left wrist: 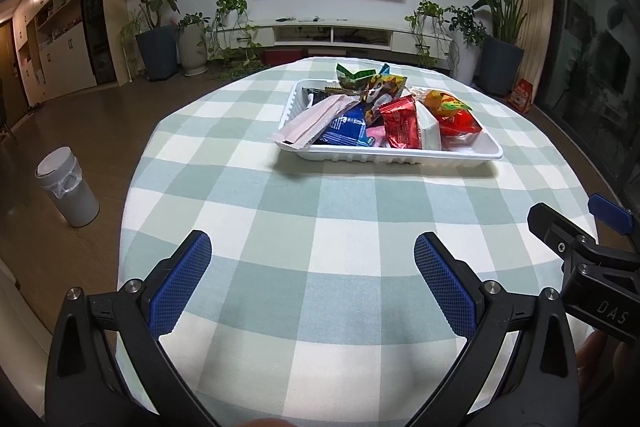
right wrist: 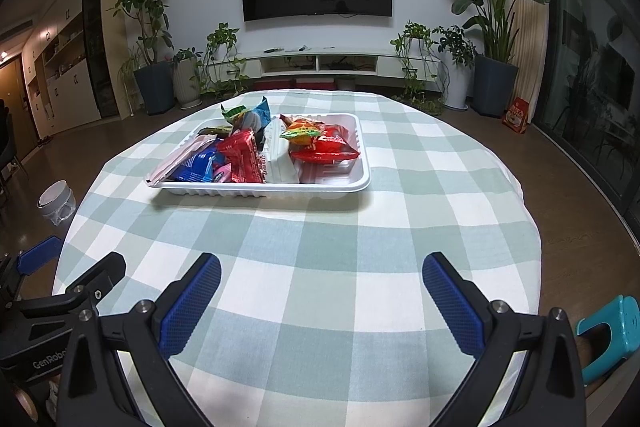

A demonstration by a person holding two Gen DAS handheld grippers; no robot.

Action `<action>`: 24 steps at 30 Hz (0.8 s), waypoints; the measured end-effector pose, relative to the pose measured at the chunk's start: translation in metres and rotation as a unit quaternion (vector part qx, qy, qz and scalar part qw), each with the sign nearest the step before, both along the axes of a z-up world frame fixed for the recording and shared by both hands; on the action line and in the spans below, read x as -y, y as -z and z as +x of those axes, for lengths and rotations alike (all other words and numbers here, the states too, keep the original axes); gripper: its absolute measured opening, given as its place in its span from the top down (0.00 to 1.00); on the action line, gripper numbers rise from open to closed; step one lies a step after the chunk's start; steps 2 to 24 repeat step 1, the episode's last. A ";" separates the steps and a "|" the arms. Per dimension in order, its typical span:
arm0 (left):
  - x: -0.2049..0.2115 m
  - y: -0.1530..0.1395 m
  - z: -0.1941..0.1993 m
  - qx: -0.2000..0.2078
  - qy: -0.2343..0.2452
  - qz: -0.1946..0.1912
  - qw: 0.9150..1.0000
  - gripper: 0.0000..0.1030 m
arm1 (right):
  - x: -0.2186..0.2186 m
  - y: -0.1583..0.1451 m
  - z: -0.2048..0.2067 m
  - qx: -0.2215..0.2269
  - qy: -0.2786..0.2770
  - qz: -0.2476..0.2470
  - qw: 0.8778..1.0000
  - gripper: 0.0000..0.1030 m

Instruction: Organize snacks

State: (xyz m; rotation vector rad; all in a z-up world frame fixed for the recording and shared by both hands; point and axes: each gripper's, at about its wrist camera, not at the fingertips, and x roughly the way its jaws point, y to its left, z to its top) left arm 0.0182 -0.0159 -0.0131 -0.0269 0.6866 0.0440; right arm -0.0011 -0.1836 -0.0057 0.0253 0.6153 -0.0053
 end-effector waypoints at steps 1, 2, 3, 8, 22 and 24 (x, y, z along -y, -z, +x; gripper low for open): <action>0.000 0.000 0.000 -0.001 0.001 0.000 1.000 0.00 | 0.001 0.001 -0.001 0.000 0.000 0.000 1.000 0.00; 0.000 0.000 0.000 -0.001 0.001 0.000 1.000 0.00 | 0.001 0.001 -0.001 0.000 0.000 0.000 1.000 0.00; 0.000 0.000 0.000 -0.001 0.001 0.000 1.000 0.00 | 0.001 0.001 -0.001 0.000 0.000 0.000 1.000 0.00; 0.000 0.000 0.000 -0.001 0.001 0.000 1.000 0.00 | 0.001 0.001 -0.001 0.000 0.000 0.000 1.000 0.00; 0.000 0.000 0.000 -0.001 0.001 0.000 1.000 0.00 | 0.001 0.001 -0.001 0.000 0.000 0.000 1.000 0.00; 0.000 0.000 0.000 -0.001 0.001 0.000 1.000 0.00 | 0.001 0.001 -0.001 0.000 0.000 0.000 1.000 0.00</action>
